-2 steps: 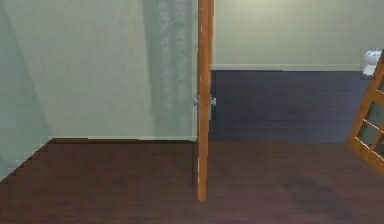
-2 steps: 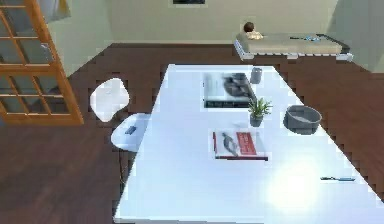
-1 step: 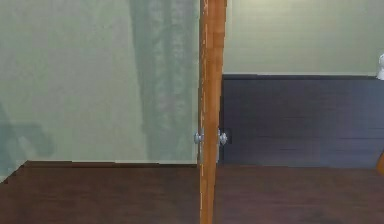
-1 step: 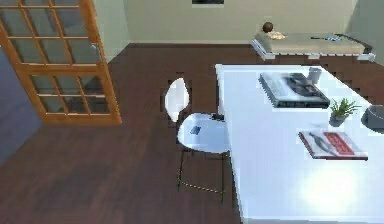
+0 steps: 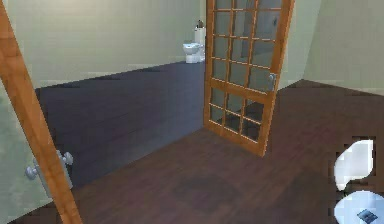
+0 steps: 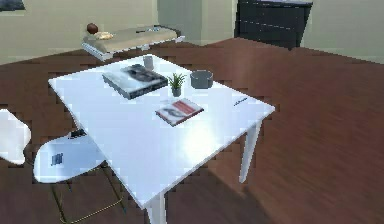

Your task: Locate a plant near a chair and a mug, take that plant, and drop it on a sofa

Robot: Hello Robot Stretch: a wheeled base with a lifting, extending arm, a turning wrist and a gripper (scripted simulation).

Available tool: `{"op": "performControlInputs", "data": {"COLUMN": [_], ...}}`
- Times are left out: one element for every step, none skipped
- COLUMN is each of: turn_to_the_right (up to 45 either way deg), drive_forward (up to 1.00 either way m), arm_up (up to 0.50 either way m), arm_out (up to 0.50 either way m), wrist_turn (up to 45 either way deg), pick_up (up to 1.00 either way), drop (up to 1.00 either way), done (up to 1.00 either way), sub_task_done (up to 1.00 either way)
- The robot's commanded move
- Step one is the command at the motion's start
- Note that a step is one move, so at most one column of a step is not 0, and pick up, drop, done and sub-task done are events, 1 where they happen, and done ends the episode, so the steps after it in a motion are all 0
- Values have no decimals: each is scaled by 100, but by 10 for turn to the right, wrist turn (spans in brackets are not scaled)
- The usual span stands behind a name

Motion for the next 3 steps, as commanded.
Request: {"op": "performControlInputs", "data": {"turn_to_the_right": [120, 30, 0], "drive_forward": [0, 0, 65], "arm_up": [0, 0, 0], "arm_out": [0, 0, 0], "wrist_turn": [0, 0, 0], "pick_up": [0, 0, 0], "drop": [0, 0, 0], "done": [0, 0, 0], "sub_task_done": [0, 0, 0]}}
